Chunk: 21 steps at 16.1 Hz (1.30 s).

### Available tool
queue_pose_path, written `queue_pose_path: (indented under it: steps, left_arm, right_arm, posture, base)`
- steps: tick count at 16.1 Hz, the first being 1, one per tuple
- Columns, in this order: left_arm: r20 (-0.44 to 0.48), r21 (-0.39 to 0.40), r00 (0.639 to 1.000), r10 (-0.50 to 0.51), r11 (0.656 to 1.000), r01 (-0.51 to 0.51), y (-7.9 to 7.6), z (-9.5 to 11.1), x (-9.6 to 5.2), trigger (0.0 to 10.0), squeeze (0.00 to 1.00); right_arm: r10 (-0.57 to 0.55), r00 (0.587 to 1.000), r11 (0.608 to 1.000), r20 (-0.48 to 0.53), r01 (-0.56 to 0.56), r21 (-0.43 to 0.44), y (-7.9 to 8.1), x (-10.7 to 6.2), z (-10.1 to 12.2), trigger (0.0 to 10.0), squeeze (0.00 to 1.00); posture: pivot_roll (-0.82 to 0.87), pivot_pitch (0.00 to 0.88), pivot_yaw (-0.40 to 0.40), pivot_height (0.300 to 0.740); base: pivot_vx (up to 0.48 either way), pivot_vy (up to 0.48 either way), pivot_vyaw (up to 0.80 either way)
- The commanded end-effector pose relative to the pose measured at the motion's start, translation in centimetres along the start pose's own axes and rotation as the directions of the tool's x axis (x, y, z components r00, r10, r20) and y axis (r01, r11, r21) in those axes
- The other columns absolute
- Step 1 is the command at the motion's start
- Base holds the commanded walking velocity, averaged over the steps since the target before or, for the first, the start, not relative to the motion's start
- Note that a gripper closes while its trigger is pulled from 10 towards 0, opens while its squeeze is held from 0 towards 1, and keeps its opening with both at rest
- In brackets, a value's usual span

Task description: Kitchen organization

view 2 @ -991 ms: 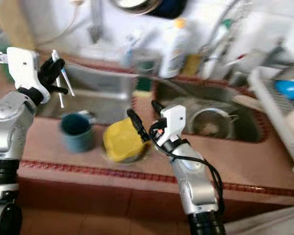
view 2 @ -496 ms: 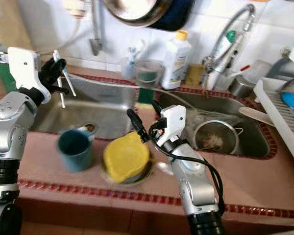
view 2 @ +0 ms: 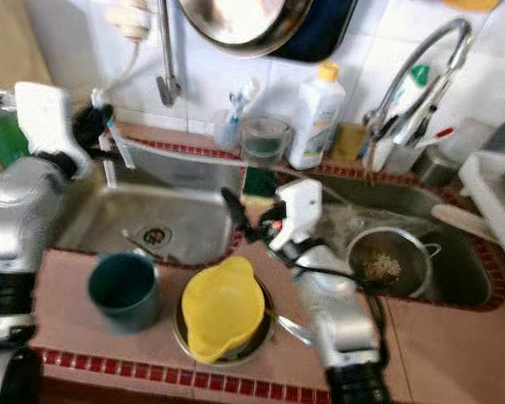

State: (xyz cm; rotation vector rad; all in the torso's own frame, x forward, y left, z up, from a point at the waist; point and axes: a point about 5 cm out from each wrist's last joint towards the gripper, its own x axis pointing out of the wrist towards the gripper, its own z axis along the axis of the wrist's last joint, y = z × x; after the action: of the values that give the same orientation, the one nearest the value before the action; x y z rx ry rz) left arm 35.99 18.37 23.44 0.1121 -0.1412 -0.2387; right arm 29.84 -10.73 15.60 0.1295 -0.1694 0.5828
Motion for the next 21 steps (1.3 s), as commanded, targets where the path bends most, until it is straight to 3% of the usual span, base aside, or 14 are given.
queue_pose_path:
  steps: [1, 3, 5, 9, 12, 21]
  left_arm:
    - [-0.031, 0.028, 0.999, 0.017, 0.999, -0.016, 0.2, -0.3, 0.1, 10.0, 0.00]
    - [-0.053, 0.047, 0.998, 0.015, 0.999, -0.013, 0.1, -0.9, 0.2, 10.0, 0.00]
    - [-0.070, 0.075, 0.997, 0.011, 0.997, -0.005, -0.1, -1.7, 0.2, 10.0, 0.00]
    - [-0.166, 0.125, 0.986, 0.011, 0.992, 0.010, -0.5, -5.1, -0.1, 10.0, 0.00]
    - [-0.202, 0.118, 0.979, 0.011, 0.993, 0.013, -0.9, -6.7, -0.7, 10.0, 0.00]
    - [-0.269, 0.091, 0.962, -0.036, 0.994, 0.063, -1.8, -9.1, -1.7, 10.0, 0.00]
  right_arm:
    - [-0.015, 0.999, 1.000, -0.031, 0.014, -0.006, -0.1, 0.1, 0.0, 10.0, 0.00]
    - [-0.024, 0.995, 0.999, -0.095, 0.020, -0.042, -0.3, -0.2, -0.6, 10.0, 0.00]
    - [-0.013, 0.993, 1.000, -0.120, 0.011, -0.024, -0.3, -0.7, -0.9, 10.0, 0.00]
    - [0.100, 0.984, 0.995, -0.149, -0.103, -0.013, 1.0, -1.8, -1.0, 10.0, 0.00]
    - [0.139, 0.976, 0.990, -0.166, -0.138, 0.017, 1.9, -2.4, -1.2, 10.0, 0.00]
    - [0.159, 0.963, 0.987, -0.216, -0.155, 0.040, 2.9, -4.1, -1.6, 10.0, 0.00]
  posture:
    - [0.02, 0.000, -0.077, 0.740]
    - [0.02, 0.000, -0.074, 0.740]
    - [0.01, 0.000, -0.071, 0.740]
    - [-0.01, 0.000, -0.064, 0.740]
    - [-0.02, 0.000, -0.063, 0.740]
    - [-0.03, 0.002, -0.058, 0.740]
  base:
    - [0.000, 0.000, 0.00]
    - [0.000, 0.000, 0.00]
    - [0.000, 0.000, 0.00]
    - [0.000, 0.000, 0.00]
    - [0.000, 0.000, 0.00]
    - [0.000, 0.000, 0.00]
